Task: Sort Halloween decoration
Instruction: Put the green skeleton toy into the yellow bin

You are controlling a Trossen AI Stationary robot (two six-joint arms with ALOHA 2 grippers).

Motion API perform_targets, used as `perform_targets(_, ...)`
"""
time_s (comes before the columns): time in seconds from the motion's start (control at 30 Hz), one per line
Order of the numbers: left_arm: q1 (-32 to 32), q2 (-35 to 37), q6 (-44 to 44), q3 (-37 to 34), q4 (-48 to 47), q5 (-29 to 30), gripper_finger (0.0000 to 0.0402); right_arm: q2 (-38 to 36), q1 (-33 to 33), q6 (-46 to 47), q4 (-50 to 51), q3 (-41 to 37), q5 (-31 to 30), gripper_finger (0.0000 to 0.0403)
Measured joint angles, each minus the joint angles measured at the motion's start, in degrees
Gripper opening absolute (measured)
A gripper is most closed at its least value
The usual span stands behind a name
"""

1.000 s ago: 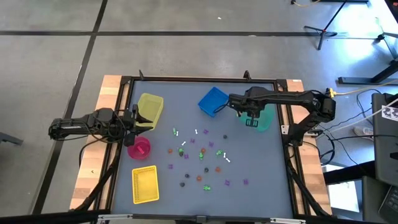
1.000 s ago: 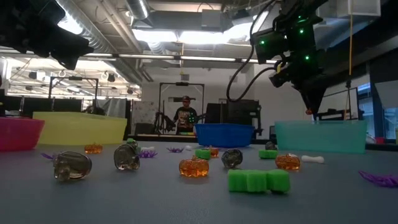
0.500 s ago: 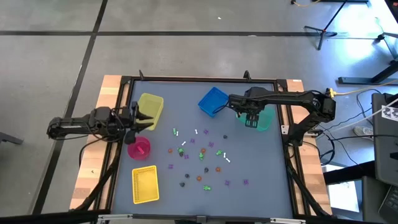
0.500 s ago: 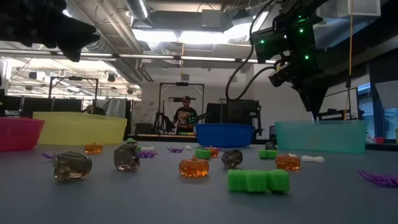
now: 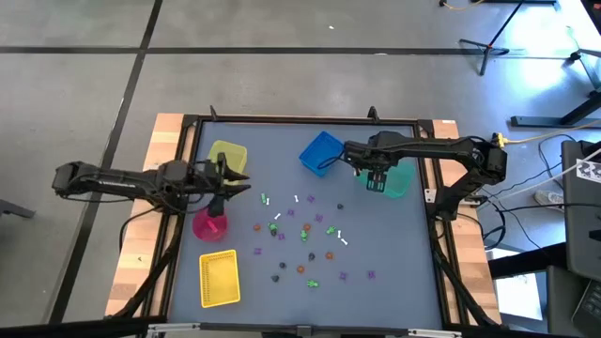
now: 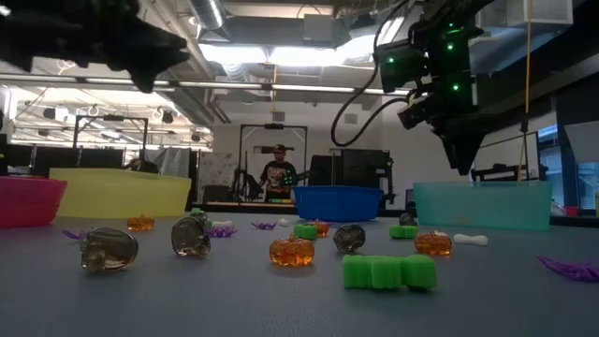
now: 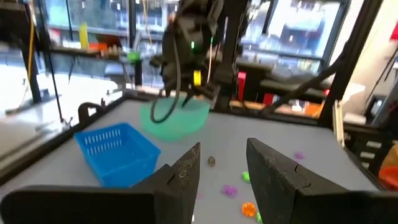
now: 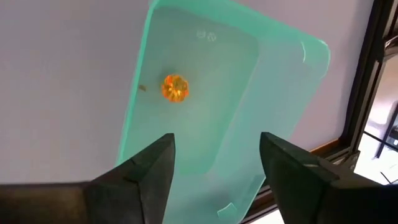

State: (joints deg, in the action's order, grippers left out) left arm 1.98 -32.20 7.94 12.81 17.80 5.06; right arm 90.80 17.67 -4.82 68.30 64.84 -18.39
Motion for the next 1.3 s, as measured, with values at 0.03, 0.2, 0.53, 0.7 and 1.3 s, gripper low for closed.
perform_targets(0.03, -0.01, -2.21, 0.47, 1.20, -0.21, -0.02, 0.0116, 0.00, 0.00, -0.02, -0.19, 0.00, 0.00, 0.0232)
perform_targets(0.2, 0.00, -12.58, -1.79, 9.72, -6.33, -0.12, 0.0116, 0.00, 0.00, 0.00, -1.21, 0.00, 0.00, 0.0232)
perform_targets(0.53, 2.90, -30.66, -4.87, 30.57, -30.04, -0.25, 0.0116, 0.00, -0.02, 0.20, -1.16, 0.00, 0.00, 0.0231)
perform_targets(0.7, 5.05, -37.65, -12.21, 38.03, -40.65, -1.24, 0.0116, 0.00, -0.02, 0.24, -1.18, 0.00, 0.00, 0.0231)
perform_targets(1.3, 8.95, -54.74, -35.80, 41.05, -55.64, -4.10, 0.0116, 0.00, -0.02, 0.26, -1.43, 0.00, 0.01, 0.0231)
